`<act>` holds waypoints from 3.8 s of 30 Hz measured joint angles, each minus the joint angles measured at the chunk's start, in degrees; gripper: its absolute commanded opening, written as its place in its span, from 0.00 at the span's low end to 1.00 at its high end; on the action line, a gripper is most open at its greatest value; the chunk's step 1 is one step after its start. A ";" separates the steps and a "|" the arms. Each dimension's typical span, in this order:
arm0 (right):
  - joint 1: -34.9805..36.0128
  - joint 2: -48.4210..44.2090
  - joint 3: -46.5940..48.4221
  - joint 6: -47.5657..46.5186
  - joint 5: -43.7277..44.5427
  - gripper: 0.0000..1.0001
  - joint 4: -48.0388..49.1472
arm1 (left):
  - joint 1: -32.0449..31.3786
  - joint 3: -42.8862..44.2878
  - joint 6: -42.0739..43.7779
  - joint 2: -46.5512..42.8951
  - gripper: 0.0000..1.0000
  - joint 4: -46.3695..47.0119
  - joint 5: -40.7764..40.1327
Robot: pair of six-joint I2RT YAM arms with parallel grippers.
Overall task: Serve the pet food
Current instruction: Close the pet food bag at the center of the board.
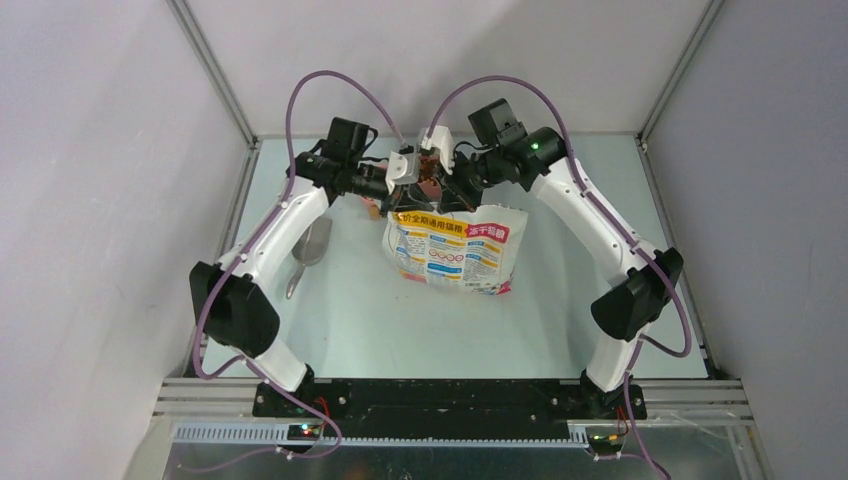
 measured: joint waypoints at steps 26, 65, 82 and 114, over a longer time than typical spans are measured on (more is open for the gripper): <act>-6.25 -10.64 -12.96 -5.31 -0.42 0.00 4.15 | 0.74 -1.81 3.63 -1.07 0.00 2.91 -2.12; -7.43 -30.45 -29.64 -8.02 26.12 0.00 5.25 | 2.40 -2.71 3.69 -1.81 0.00 2.75 -4.61; -11.72 -35.82 -23.39 -6.95 37.07 0.55 -4.02 | 5.99 -2.32 4.70 -2.40 0.00 -2.95 -8.37; 4.68 0.22 5.03 -10.38 4.72 0.40 -7.78 | 5.22 4.02 7.85 -2.51 0.04 -14.82 -12.02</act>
